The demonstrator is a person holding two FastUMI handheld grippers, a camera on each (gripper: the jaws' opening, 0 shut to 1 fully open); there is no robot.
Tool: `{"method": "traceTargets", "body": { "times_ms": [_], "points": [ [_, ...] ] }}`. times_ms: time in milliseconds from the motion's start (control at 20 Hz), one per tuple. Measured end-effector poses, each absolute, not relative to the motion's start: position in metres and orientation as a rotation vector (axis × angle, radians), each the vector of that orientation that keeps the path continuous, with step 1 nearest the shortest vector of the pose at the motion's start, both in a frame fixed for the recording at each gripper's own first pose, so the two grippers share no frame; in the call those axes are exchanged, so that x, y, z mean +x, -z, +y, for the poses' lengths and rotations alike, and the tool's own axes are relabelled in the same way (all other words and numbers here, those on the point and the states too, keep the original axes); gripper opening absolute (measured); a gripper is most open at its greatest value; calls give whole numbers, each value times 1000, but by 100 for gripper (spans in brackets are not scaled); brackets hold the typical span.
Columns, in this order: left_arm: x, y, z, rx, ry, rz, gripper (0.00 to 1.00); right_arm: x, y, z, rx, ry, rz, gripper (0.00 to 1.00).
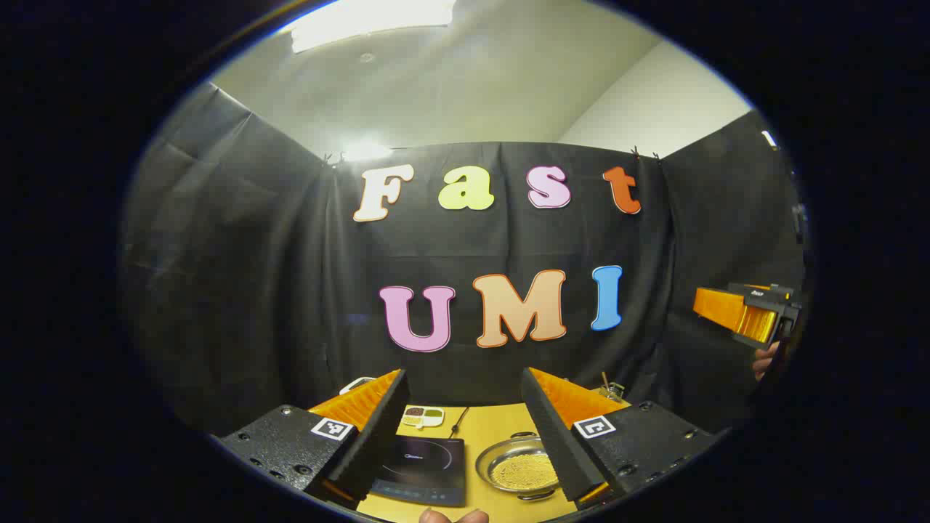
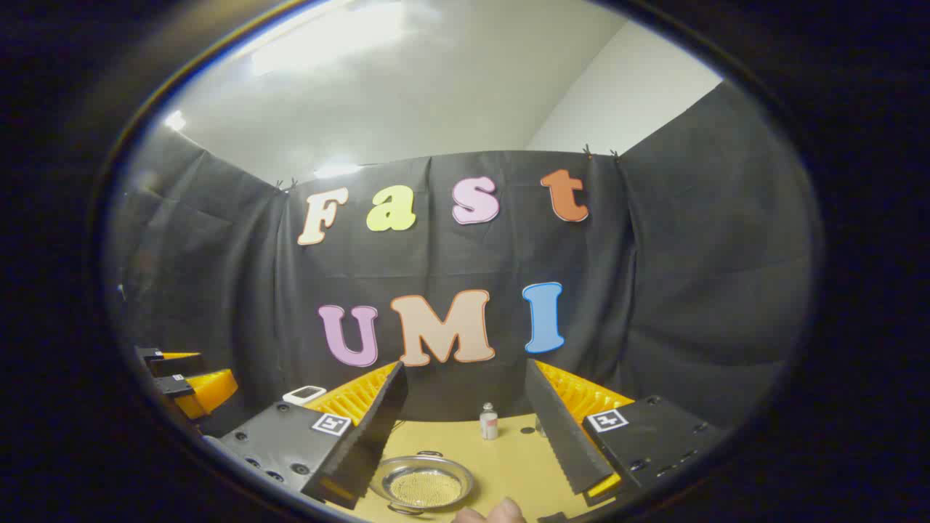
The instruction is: First push the handle of the pot to place it horizontally, then grasp the pot with both hands and set it on the induction cooktop.
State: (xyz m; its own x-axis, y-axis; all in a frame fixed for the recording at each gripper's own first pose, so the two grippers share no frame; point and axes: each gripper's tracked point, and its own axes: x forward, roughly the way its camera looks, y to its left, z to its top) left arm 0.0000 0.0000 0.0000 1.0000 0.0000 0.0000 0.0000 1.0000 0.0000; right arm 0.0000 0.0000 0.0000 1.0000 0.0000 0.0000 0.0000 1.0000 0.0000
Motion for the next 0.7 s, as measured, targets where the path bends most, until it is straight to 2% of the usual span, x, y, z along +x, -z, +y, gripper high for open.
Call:
{"method": "traceTargets", "body": {
  "times_ms": [550,600,700],
  "points": [
    [-10,0,-6,-52,-53,17,92,4,5,-15,-23,-55,33,97],
    [-10,1,-9,-48,-54,21,95,5,5,-17,-24,-59,33,97],
    [-12,2,-17,-34,-50,27,92,5,5,-22,-28,-70,32,97]
  ]
}}
